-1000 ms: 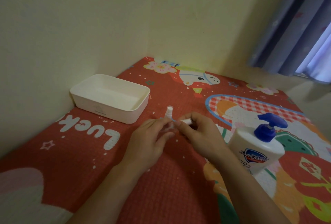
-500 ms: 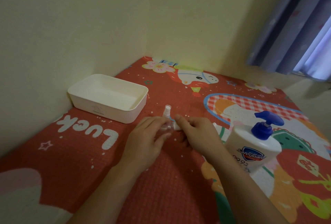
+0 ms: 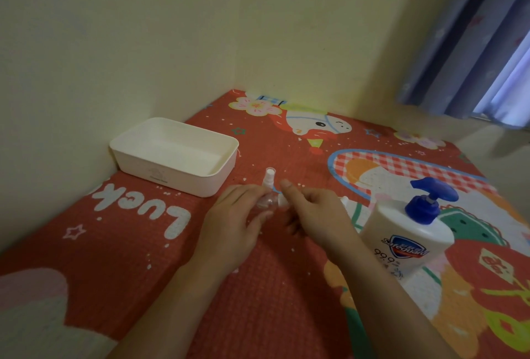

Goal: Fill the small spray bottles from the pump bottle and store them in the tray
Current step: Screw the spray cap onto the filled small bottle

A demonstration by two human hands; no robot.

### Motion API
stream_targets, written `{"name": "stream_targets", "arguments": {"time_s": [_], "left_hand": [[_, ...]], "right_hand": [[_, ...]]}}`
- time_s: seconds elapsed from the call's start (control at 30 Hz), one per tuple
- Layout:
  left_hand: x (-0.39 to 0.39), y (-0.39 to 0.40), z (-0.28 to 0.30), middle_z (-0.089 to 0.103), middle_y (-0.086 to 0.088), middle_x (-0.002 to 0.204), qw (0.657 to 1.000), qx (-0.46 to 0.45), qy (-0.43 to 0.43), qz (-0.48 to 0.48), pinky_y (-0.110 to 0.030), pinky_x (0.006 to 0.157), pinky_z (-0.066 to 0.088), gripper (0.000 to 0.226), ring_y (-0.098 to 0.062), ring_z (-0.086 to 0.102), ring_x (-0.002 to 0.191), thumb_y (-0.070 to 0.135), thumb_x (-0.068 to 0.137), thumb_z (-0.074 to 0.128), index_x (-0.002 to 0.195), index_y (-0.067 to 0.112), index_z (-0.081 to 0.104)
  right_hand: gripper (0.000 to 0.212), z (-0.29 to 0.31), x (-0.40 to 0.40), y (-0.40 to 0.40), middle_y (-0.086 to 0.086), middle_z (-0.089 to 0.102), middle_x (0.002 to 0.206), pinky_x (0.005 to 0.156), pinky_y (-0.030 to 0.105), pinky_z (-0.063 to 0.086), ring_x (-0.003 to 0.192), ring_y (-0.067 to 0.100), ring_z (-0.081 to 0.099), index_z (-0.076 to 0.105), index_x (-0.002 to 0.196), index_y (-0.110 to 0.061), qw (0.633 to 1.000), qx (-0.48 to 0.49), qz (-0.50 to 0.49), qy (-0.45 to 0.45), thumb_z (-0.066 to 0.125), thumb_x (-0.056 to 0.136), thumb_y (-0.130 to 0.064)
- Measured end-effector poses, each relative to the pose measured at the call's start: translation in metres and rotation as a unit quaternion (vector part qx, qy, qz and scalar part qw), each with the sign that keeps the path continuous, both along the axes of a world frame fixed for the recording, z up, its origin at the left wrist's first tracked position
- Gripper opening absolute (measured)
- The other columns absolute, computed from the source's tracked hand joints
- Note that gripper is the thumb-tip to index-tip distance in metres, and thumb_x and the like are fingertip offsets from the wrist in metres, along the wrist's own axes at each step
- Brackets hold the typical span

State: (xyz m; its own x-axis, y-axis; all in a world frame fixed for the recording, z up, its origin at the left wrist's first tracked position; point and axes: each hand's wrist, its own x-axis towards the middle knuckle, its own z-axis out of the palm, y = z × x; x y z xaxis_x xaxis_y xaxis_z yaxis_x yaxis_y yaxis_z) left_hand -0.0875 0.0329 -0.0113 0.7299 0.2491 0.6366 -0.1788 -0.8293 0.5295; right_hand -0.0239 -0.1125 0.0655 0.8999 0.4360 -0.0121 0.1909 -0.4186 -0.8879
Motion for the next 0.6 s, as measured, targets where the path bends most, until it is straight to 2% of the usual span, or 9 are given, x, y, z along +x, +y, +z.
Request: {"name": "stream_targets", "arguments": {"time_s": [0.13,0.23,0.33,0.43,0.53,0.6], "left_hand": [[0.000,0.001,0.000,0.065,0.014,0.115,1.000,-0.003,0.006,0.000,-0.019,0.091,0.044,0.033,-0.006,0.056,0.108,0.023,0.087,0.072,0.120,0.024,0.065],[0.000,0.001,0.001,0.064,0.015,0.114,1.000,-0.008,0.009,0.008,-0.017,0.091,0.042,0.034,-0.006,0.056,0.108,0.023,0.086,0.073,0.119,0.025,0.065],[0.000,0.003,0.002,0.061,0.019,0.114,0.999,-0.029,0.011,0.029,-0.019,0.091,0.043,0.035,-0.003,0.054,0.109,0.022,0.086,0.073,0.120,0.025,0.065],[0.000,0.005,0.002,0.061,0.016,0.115,0.997,-0.048,0.018,0.062,-0.022,0.091,0.043,0.035,-0.002,0.051,0.109,0.023,0.088,0.071,0.122,0.023,0.064],[-0.001,0.006,0.003,0.064,0.010,0.117,0.992,-0.083,0.021,0.093,-0.028,0.091,0.046,0.034,-0.008,0.053,0.110,0.025,0.091,0.067,0.125,0.021,0.061],[-0.002,0.006,0.004,0.066,0.006,0.119,0.988,-0.111,0.010,0.104,-0.033,0.092,0.050,0.035,-0.014,0.058,0.111,0.030,0.094,0.063,0.127,0.020,0.059]], "right_hand": [[0.005,-0.001,0.001,-0.006,0.001,0.069,0.071,0.054,0.015,0.049,0.057,0.005,0.059,0.070,0.087,-0.014,0.997,0.055,0.051,-0.025,0.067,0.086,-0.017],[0.018,-0.003,0.003,-0.011,0.004,0.069,0.075,0.060,0.027,0.049,0.064,0.013,0.058,0.070,0.086,-0.020,0.995,0.074,0.055,-0.049,0.070,0.080,-0.003],[0.018,-0.005,0.006,-0.013,0.010,0.069,0.080,0.065,0.040,0.053,0.066,0.022,0.059,0.068,0.085,-0.024,0.995,0.080,0.001,-0.064,0.070,0.079,-0.008],[0.014,-0.009,0.006,-0.011,-0.001,0.067,0.077,0.070,0.050,0.057,0.073,0.029,0.066,0.065,0.087,-0.031,0.992,0.095,-0.039,-0.068,0.070,0.077,-0.021],[0.014,-0.015,0.006,-0.009,-0.005,0.066,0.072,0.071,0.052,0.057,0.073,0.030,0.066,0.066,0.093,-0.037,0.988,0.120,-0.077,-0.063,0.063,0.083,-0.028],[0.011,-0.019,0.006,-0.007,-0.004,0.065,0.069,0.073,0.052,0.057,0.069,0.023,0.065,0.068,0.094,-0.035,0.981,0.148,-0.107,-0.063,0.062,0.085,-0.032]]}}
